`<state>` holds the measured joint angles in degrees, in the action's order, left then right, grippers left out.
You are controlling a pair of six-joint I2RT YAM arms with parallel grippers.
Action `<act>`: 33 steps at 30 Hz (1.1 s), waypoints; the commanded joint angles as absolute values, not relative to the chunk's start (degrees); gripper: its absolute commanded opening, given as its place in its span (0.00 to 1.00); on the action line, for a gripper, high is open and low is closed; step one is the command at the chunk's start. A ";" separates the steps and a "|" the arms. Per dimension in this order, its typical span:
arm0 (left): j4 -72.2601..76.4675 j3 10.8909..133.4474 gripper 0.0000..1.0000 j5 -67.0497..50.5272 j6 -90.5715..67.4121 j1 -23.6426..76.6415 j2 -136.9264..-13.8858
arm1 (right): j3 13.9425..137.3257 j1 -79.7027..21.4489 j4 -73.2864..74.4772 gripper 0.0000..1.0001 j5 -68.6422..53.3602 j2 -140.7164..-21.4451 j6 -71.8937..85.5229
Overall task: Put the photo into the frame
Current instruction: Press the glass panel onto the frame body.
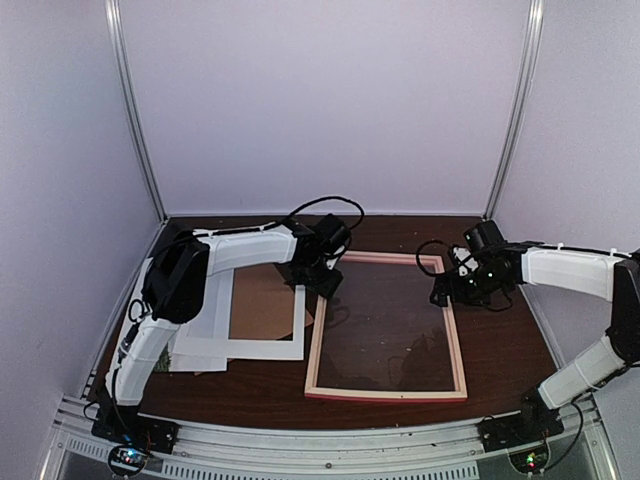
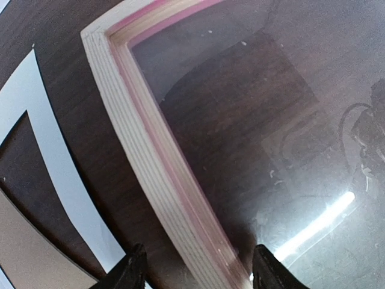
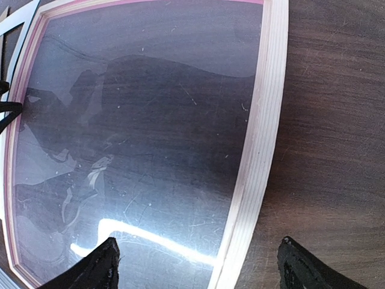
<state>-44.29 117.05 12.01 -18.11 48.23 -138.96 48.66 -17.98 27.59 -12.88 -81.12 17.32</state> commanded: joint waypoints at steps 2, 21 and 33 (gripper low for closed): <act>-42.38 119.07 0.60 14.07 -18.63 45.97 -141.66 | 48.14 -17.67 27.55 0.90 -10.96 -81.04 17.41; -44.54 133.38 0.60 12.06 -17.48 41.72 -151.52 | 49.02 -17.47 28.41 0.90 -8.24 -82.10 17.75; -35.14 120.78 0.63 1.59 -18.60 41.13 -135.63 | 48.82 -17.40 27.55 0.87 -1.36 -86.95 19.97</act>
